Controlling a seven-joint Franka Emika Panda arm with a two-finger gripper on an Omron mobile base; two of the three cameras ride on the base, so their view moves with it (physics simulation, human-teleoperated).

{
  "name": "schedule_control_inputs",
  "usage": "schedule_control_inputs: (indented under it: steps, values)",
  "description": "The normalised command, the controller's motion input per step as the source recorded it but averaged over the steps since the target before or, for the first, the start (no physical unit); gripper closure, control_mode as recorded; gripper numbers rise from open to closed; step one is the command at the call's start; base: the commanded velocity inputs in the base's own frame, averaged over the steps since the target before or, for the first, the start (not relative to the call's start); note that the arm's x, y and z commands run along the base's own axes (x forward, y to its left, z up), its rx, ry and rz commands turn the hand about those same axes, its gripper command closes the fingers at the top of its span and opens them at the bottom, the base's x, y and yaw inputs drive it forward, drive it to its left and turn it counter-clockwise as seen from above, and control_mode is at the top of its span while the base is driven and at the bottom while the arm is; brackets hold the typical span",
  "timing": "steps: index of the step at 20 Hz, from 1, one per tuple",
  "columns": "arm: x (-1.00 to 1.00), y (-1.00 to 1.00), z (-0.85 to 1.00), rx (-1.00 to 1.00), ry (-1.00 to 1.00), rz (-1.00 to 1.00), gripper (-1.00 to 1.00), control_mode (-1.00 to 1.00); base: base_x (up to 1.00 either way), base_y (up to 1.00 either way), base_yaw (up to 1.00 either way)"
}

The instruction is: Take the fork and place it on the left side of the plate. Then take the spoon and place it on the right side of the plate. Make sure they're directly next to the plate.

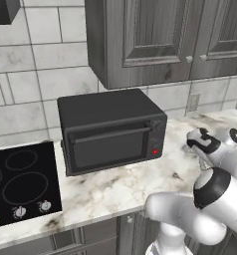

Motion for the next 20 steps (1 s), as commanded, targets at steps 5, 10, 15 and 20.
schedule_control_inputs:
  steps: [5,10,15,20]
  values:
    - [-0.10,0.04,0.94,0.07,0.07,0.00,1.00,-1.00,0.00,0.00,0.00]
    - [-0.05,0.04,0.60,0.00,0.10,0.00,1.00,-1.00,0.00,0.00,0.00]
    - [-0.32,0.00,0.16,0.00,0.05,0.00,1.00,-1.00,0.00,0.00,0.00]
    - [-0.50,-0.01,0.00,0.00,0.00,0.00,1.00,-1.00,0.00,0.00,0.00]
